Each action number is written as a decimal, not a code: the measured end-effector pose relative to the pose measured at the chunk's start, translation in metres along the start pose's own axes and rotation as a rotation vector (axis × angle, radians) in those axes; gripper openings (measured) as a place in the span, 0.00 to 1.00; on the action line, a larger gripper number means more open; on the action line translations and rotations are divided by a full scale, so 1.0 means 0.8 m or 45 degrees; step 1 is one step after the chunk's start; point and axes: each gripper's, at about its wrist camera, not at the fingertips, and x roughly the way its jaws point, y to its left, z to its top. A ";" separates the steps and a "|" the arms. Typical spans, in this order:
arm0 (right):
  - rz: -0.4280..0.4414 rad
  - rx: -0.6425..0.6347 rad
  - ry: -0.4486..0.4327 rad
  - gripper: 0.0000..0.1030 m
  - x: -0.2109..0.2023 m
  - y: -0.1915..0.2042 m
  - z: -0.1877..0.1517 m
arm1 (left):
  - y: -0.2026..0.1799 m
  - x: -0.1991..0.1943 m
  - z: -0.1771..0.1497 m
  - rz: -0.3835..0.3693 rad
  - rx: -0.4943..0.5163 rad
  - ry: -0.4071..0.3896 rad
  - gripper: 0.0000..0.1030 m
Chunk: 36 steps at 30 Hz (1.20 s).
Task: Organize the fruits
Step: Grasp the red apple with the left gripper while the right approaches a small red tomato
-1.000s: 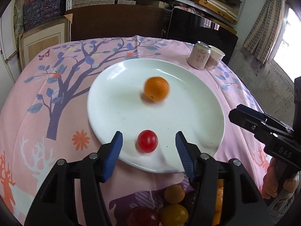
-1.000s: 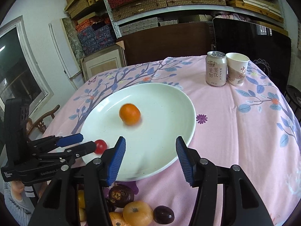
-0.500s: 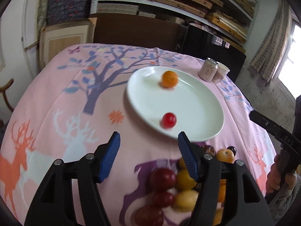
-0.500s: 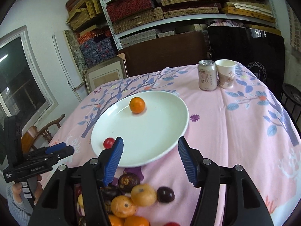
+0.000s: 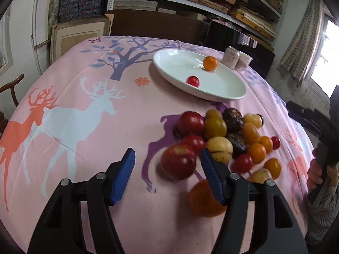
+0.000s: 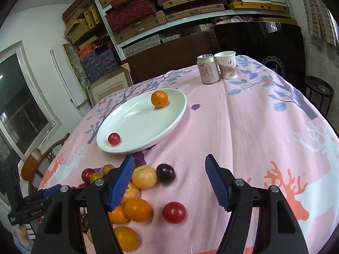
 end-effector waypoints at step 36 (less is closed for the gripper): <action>0.101 -0.118 0.154 0.69 0.014 0.032 -0.042 | 0.017 -0.110 -0.046 0.273 -0.258 -0.064 0.36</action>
